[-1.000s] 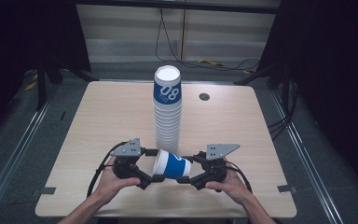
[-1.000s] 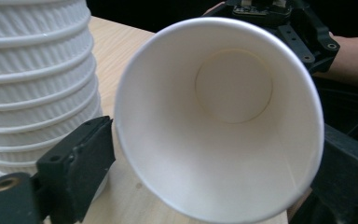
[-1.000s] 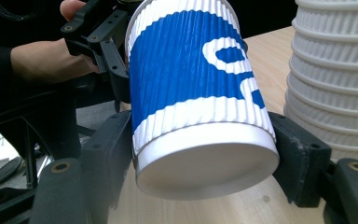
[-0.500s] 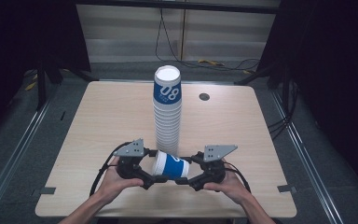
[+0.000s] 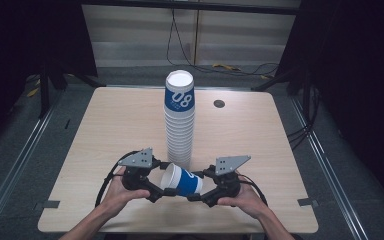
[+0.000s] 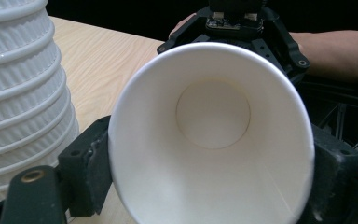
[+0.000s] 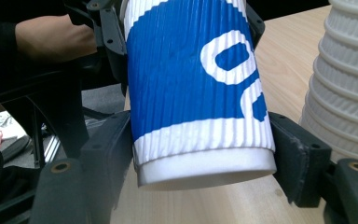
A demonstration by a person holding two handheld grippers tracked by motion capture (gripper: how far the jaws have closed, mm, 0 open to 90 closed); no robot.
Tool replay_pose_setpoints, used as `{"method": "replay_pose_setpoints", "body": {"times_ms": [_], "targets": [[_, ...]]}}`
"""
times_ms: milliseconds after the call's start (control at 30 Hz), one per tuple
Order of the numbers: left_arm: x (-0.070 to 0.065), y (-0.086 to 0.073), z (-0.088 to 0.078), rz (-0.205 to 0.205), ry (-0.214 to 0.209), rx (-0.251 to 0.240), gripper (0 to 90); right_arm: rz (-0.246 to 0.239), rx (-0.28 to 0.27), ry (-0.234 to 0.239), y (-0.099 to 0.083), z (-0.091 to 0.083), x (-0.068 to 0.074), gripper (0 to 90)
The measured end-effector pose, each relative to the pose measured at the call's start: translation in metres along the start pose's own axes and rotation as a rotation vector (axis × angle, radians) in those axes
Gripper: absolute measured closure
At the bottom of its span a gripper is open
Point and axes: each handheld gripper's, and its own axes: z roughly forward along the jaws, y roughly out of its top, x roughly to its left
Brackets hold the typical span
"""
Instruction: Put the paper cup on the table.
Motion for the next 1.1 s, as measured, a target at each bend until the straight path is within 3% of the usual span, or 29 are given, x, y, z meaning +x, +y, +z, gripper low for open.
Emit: {"method": "replay_pose_setpoints", "body": {"times_ms": [300, 667, 1100], "targets": [[0.0005, 0.0002, 0.0016, -0.008, 0.004, 0.005, 18.6, 0.024, 0.038, -0.025, 0.0022, 0.0026, 0.0008, 25.6], [-0.0002, 0.0006, 0.0036, -0.002, 0.020, 0.020, 18.5, 0.057, 0.110, -0.073, 0.0029, 0.0073, -0.0001, 15.6], [0.0051, 0.0007, -0.0055, -0.027, 0.056, 0.009, 18.5, 0.105, 0.092, -0.103, 0.0009, -0.0005, -0.0058, 14.2]]}}
